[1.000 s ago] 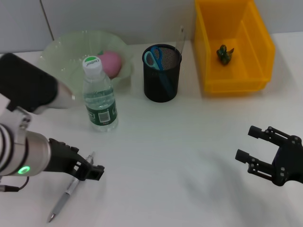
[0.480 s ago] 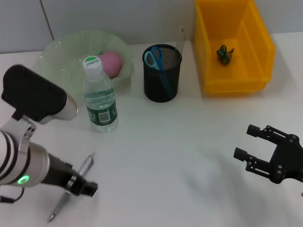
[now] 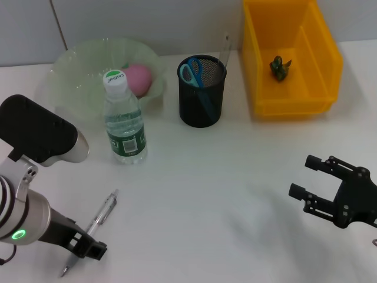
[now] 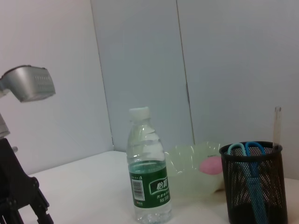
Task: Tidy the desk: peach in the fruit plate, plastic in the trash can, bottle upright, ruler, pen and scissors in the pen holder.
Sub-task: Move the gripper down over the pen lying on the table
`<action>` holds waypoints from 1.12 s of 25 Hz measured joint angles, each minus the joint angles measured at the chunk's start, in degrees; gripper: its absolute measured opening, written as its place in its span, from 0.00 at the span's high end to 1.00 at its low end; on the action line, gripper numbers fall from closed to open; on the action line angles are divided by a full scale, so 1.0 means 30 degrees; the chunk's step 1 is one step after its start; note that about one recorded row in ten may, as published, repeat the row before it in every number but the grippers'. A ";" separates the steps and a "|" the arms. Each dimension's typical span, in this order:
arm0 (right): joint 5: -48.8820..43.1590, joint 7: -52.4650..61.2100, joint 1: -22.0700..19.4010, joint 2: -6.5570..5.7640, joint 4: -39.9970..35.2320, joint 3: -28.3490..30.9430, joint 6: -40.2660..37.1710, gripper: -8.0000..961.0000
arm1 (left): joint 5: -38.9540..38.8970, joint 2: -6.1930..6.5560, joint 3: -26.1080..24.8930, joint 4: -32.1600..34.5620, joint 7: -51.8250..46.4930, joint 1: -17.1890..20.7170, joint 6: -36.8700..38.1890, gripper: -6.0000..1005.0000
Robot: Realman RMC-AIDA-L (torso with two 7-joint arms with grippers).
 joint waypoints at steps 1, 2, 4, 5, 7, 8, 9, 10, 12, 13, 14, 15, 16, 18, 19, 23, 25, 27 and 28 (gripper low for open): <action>0.0008 0.0001 0.0001 0.0000 0.0004 0.0000 0.0001 0.23 | 0.0000 0.0000 0.0000 0.0000 0.0000 0.0000 0.0000 0.32; 0.0016 0.0000 0.0000 0.0000 0.0007 0.0001 0.0000 0.23 | -0.0025 0.0000 -0.0103 -0.0237 -0.0004 -0.0114 0.0075 0.32; 0.0022 0.0001 -0.0001 0.0000 0.0010 0.0001 0.0001 0.23 | -0.0065 -0.0002 -0.0169 -0.0490 -0.0007 -0.0210 0.0129 0.33; 0.0023 0.0000 -0.0001 0.0000 0.0010 0.0001 0.0001 0.23 | -0.0063 0.0000 -0.0197 -0.0541 -0.0008 -0.0228 0.0141 0.33; 0.0029 0.0001 -0.0002 0.0000 0.0022 0.0001 0.0001 0.23 | -0.0070 -0.0001 -0.0287 -0.0705 -0.0011 -0.0292 0.0173 0.34; 0.0029 0.0001 -0.0002 0.0000 0.0027 0.0000 0.0000 0.23 | -0.0081 0.0000 -0.0320 -0.0767 -0.0012 -0.0329 0.0192 0.34; 0.0028 0.0001 -0.0003 0.0000 0.0035 0.0001 0.0001 0.23 | -0.0095 0.0004 -0.0348 -0.0823 -0.0012 -0.0363 0.0212 0.34; 0.0028 0.0001 -0.0009 0.0000 0.0041 0.0002 0.0000 0.24 | -0.0095 0.0004 -0.0348 -0.0823 -0.0012 -0.0363 0.0212 0.35; 0.0029 0.0001 -0.0025 0.0001 0.0042 0.0001 -0.0007 0.24 | -0.0114 0.0025 -0.0476 -0.1062 -0.0008 -0.0528 0.0271 0.35; 0.0028 0.0002 -0.0030 0.0001 0.0042 0.0001 -0.0029 0.24 | -0.0142 0.0026 -0.0538 -0.1161 -0.0007 -0.0588 0.0318 0.35; 0.0027 0.0002 -0.0034 0.0001 0.0042 0.0000 -0.0063 0.24 | -0.0221 0.0023 -0.0669 -0.1355 -0.0007 -0.0719 0.0413 0.36; 0.0024 0.0001 -0.0034 0.0002 0.0042 0.0001 -0.0089 0.24 | -0.0221 0.0023 -0.0669 -0.1355 -0.0007 -0.0719 0.0413 0.36; 0.0015 0.0001 -0.0036 0.0001 0.0042 0.0001 -0.0113 0.23 | -0.0350 0.0012 -0.0833 -0.1618 -0.0005 -0.0866 0.0573 0.36; -0.0006 0.0001 -0.0050 0.0001 0.0039 0.0001 -0.0138 0.23 | -0.0435 0.0008 -0.0883 -0.1754 -0.0002 -0.0955 0.0634 0.37; -0.0023 0.0001 -0.0058 0.0002 0.0039 0.0002 -0.0141 0.23 | -0.0453 0.0005 -0.0891 -0.1779 -0.0001 -0.0985 0.0644 0.37; -0.0059 0.0001 -0.0123 0.0007 0.0039 0.0001 -0.0148 0.23 | -0.0462 0.0000 -0.0896 -0.1784 0.0002 -0.1032 0.0650 0.38; -0.0059 0.0002 -0.0159 0.0021 0.0039 0.0002 -0.0150 0.23 | -0.0484 -0.0001 -0.0901 -0.1800 0.0005 -0.1111 0.0687 0.48; -0.0058 0.0001 -0.0172 0.0030 0.0038 0.0001 -0.0163 0.23 | -0.0495 -0.0001 -0.0901 -0.1844 0.0008 -0.1164 0.0727 0.57; -0.0059 0.0002 -0.0182 0.0031 0.0038 0.0001 -0.0170 0.23 | -0.0502 -0.0002 -0.0901 -0.1894 0.0008 -0.1199 0.0754 0.61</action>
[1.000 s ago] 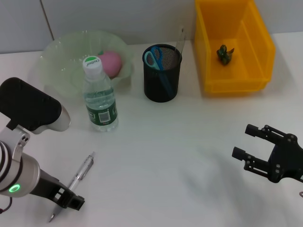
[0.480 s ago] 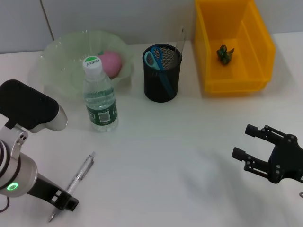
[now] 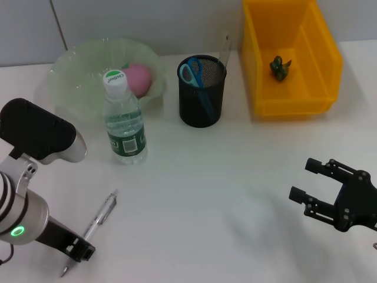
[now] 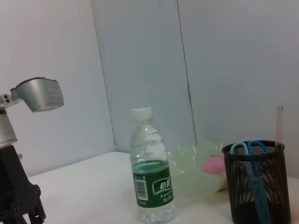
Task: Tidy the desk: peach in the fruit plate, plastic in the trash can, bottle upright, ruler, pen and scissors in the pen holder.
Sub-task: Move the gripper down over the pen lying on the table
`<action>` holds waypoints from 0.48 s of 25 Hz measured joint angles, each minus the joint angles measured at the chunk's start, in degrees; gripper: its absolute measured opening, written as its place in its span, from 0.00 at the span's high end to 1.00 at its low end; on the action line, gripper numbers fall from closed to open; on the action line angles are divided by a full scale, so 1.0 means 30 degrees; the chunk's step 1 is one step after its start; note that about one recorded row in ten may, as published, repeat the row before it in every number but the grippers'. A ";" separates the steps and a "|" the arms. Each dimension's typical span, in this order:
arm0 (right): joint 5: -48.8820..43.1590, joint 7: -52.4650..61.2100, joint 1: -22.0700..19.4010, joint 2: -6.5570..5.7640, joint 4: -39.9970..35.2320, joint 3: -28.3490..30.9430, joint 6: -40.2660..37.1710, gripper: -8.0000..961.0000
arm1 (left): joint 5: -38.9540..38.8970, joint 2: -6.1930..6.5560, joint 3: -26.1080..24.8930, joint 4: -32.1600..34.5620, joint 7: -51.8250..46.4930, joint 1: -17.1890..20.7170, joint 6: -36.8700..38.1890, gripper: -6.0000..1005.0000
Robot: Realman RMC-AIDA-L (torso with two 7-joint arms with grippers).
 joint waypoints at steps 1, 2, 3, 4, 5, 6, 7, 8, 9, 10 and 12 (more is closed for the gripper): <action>0.0000 -0.0001 -0.0008 0.0000 -0.0001 0.0000 -0.0003 0.23 | -0.0008 0.0001 -0.0001 -0.0049 0.0002 -0.0021 0.0021 0.61; 0.0000 0.0000 -0.0019 0.0000 0.0001 0.0000 -0.0006 0.23 | -0.0017 0.0001 -0.0001 -0.0113 0.0002 -0.0054 0.0035 0.61; 0.0001 -0.0001 -0.0035 0.0000 0.0004 0.0001 -0.0006 0.23 | -0.0025 0.0000 0.0000 -0.0153 0.0001 -0.0078 0.0039 0.62; 0.0005 0.0000 -0.0048 0.0000 0.0063 0.0000 -0.0007 0.23 | -0.0031 0.0001 -0.0001 -0.0174 0.0000 -0.0090 0.0039 0.62; 0.0012 0.0000 -0.0065 0.0000 0.0130 0.0001 -0.0006 0.23 | -0.0032 0.0000 -0.0001 -0.0184 -0.0004 -0.0096 0.0039 0.62; 0.0017 -0.0001 -0.0080 -0.0002 0.0189 0.0001 -0.0006 0.24 | -0.0036 0.0000 0.0000 -0.0195 -0.0006 -0.0104 0.0038 0.62; 0.0020 -0.0001 -0.0090 -0.0011 0.0218 0.0001 -0.0004 0.24 | -0.0036 0.0002 -0.0001 -0.0225 -0.0007 -0.0102 0.0039 0.62; 0.0023 -0.0001 -0.0094 -0.0015 0.0226 0.0000 -0.0002 0.24 | -0.0036 0.0001 0.0000 -0.0266 -0.0008 -0.0114 0.0039 0.62; 0.0025 -0.0001 -0.0102 -0.0016 0.0229 0.0001 0.0005 0.24 | -0.0036 0.0001 -0.0001 -0.0306 -0.0009 -0.0137 0.0039 0.62; 0.0027 -0.0001 -0.0107 -0.0018 0.0231 0.0000 0.0012 0.24 | -0.0035 0.0001 -0.0001 -0.0336 -0.0011 -0.0167 0.0038 0.62; 0.0032 0.0000 -0.0112 -0.0023 0.0234 0.0001 0.0020 0.24 | -0.0036 0.0001 -0.0001 -0.0376 -0.0014 -0.0211 0.0037 0.62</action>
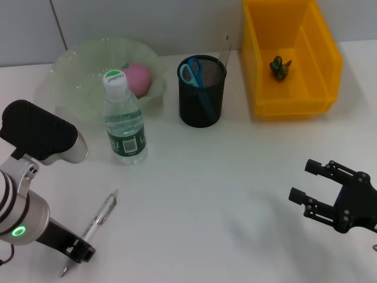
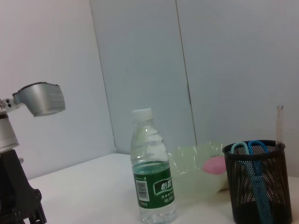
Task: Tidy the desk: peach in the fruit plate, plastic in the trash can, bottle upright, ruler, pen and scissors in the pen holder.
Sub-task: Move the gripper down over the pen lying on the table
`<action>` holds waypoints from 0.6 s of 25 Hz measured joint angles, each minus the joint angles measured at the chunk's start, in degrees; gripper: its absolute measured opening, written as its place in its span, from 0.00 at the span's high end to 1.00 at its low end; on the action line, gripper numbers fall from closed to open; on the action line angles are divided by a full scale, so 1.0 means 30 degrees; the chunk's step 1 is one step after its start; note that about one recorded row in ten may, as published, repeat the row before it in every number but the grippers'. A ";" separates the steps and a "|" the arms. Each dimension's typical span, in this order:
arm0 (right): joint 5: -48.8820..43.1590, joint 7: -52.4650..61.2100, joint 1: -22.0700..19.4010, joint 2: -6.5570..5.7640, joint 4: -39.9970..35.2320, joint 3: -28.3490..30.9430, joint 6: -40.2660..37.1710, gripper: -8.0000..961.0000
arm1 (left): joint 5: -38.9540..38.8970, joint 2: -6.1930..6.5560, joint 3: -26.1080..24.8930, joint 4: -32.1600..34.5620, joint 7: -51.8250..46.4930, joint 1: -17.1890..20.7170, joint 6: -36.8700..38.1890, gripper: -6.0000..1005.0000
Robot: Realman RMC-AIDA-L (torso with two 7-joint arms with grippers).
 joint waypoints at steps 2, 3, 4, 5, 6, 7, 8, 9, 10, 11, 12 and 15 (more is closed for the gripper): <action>0.0004 -0.0001 -0.0011 -0.0004 0.0001 -0.0001 0.0004 0.23 | 0.0000 0.0001 0.0001 -0.0004 -0.0001 -0.0005 0.0000 0.62; 0.0004 -0.0001 -0.0018 -0.0006 0.0001 0.0000 0.0004 0.23 | 0.0000 0.0001 0.0001 -0.0004 -0.0001 -0.0005 0.0000 0.62; 0.0008 0.0000 -0.0029 -0.0007 0.0001 -0.0001 0.0003 0.23 | 0.0000 0.0001 0.0001 -0.0004 -0.0001 -0.0005 0.0000 0.62; 0.0014 0.0000 -0.0037 -0.0007 0.0000 -0.0001 -0.0001 0.23 | 0.0000 0.0001 0.0001 -0.0004 -0.0001 -0.0005 0.0000 0.62; 0.0029 -0.0001 -0.0061 -0.0007 0.0001 -0.0001 -0.0011 0.23 | 0.0000 0.0000 0.0001 -0.0020 -0.0006 -0.0032 0.0001 0.62; 0.0029 -0.0001 -0.0061 -0.0007 0.0001 -0.0001 -0.0011 0.23 | 0.0000 0.0000 0.0001 -0.0020 -0.0006 -0.0032 0.0001 0.62; 0.0032 -0.0001 -0.0073 -0.0007 0.0000 -0.0001 -0.0018 0.23 | 0.0000 0.0000 0.0001 -0.0020 -0.0006 -0.0032 0.0001 0.62; 0.0033 0.0000 -0.0080 -0.0008 0.0001 -0.0001 -0.0022 0.24 | 0.0012 0.0000 0.0068 -0.0020 -0.0008 -0.0036 0.0000 0.62; 0.0033 0.0000 -0.0087 -0.0007 0.0001 -0.0001 -0.0023 0.24 | 0.0012 0.0000 0.0068 -0.0020 -0.0008 -0.0036 0.0000 0.62; 0.0034 0.0000 -0.0100 -0.0008 0.0001 -0.0001 -0.0027 0.24 | 0.0012 0.0000 0.0068 -0.0020 -0.0008 -0.0036 0.0000 0.62; 0.0034 0.0000 -0.0100 -0.0008 0.0001 -0.0001 -0.0027 0.24 | 0.0012 0.0000 0.0068 -0.0020 -0.0008 -0.0036 0.0000 0.62; 0.0031 -0.0001 -0.0169 -0.0008 0.0007 -0.0001 -0.0036 0.23 | 0.0316 0.0002 0.0304 -0.0057 -0.0009 -0.0227 -0.0072 0.62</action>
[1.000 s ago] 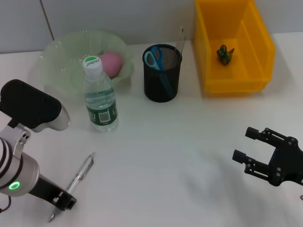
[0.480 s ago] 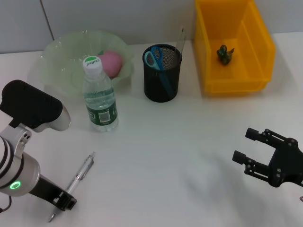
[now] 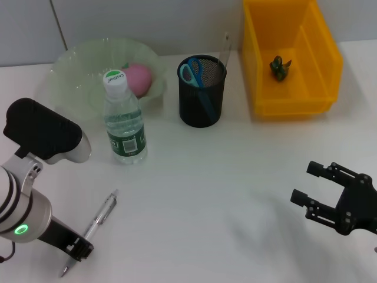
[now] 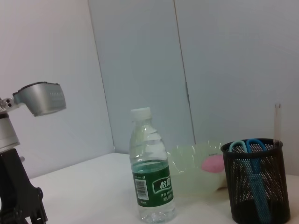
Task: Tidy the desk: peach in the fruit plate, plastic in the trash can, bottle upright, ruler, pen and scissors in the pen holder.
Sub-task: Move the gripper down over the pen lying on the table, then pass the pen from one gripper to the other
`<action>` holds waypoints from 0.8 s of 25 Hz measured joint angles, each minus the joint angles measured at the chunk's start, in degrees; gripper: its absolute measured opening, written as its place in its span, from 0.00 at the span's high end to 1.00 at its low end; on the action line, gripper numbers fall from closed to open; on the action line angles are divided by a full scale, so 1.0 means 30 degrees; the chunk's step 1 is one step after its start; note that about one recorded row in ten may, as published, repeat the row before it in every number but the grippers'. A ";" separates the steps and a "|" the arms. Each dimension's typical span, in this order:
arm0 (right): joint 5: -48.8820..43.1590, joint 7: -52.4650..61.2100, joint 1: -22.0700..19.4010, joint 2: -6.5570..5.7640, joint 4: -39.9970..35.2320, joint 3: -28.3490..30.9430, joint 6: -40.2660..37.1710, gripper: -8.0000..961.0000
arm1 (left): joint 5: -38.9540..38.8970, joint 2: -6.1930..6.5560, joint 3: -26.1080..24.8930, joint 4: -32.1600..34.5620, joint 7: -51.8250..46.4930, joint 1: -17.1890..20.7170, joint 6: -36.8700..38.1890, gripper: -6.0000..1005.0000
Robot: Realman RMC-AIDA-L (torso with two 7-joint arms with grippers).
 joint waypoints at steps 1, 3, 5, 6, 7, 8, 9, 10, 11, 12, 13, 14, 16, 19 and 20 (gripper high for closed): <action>0.0026 0.0000 -0.0047 0.0000 0.0060 0.0001 -0.0017 0.23 | 0.0051 0.0000 0.0018 -0.0011 0.0001 -0.0057 0.0027 0.62; 0.0031 0.0001 -0.0073 0.0000 0.0110 0.0000 -0.0024 0.23 | 0.0051 0.0000 0.0018 -0.0011 0.0001 -0.0057 0.0027 0.62; 0.0034 0.0001 -0.0105 0.0000 0.0181 -0.0001 -0.0027 0.23 | 0.0098 -0.0001 0.0019 -0.0049 0.0003 -0.0096 0.0069 0.66; 0.0035 0.0001 -0.0119 0.0000 0.0206 0.0000 -0.0029 0.23 | 0.0129 0.0000 -0.0032 -0.0358 0.0016 -0.0314 0.0185 0.69; 0.0035 0.0001 -0.0119 0.0000 0.0206 0.0000 -0.0029 0.23 | 0.0163 -0.0001 -0.0005 -0.0432 0.0018 -0.0355 0.0195 0.72; 0.0035 0.0000 -0.0119 0.0000 0.0207 -0.0001 -0.0034 0.23 | 0.0163 -0.0001 -0.0005 -0.0432 0.0018 -0.0355 0.0195 0.76; 0.0035 0.0002 -0.0122 0.0000 0.0206 -0.0001 -0.0039 0.23 | 0.0249 -0.0002 0.0109 -0.0451 0.0021 -0.0392 0.0208 0.79; 0.0035 0.0002 -0.0124 0.0000 0.0205 0.0001 -0.0045 0.23 | 0.0274 -0.0001 0.0140 -0.0451 0.0022 -0.0400 0.0218 0.82; 0.0035 0.0013 -0.0132 0.0000 0.0203 0.0020 -0.0051 0.24 | 0.0295 -0.0002 0.0160 -0.0449 0.0023 -0.0408 0.0238 0.86; 0.0034 0.0033 -0.0139 0.0000 0.0202 0.0034 -0.0057 0.24 | 0.0305 -0.0003 0.0162 -0.0439 0.0025 -0.0408 0.0263 0.86; 0.0034 0.0033 -0.0139 0.0000 0.0202 0.0034 -0.0057 0.24 | 0.0326 -0.0002 0.0152 -0.0391 0.0028 -0.0408 0.0370 0.86; 0.0035 0.0049 -0.0149 0.0000 0.0201 0.0074 -0.0075 0.24 | 0.0328 -0.0002 0.0142 -0.0366 0.0032 -0.0414 0.0435 0.86; 0.0035 0.0070 -0.0168 0.0000 0.0198 0.0152 -0.0158 0.24 | 0.0328 0.0007 0.0125 -0.0294 0.0042 -0.0451 0.0595 0.86; 0.0040 0.0102 -0.0183 0.0000 0.0199 0.0184 -0.0211 0.24 | 0.0345 0.0022 0.0154 -0.0317 0.0060 -0.0509 0.0647 0.86; 0.0061 0.0123 -0.0184 0.0000 0.0198 0.0245 -0.0218 0.24 | 0.0339 0.0024 0.0159 -0.0311 0.0065 -0.0515 0.0648 0.86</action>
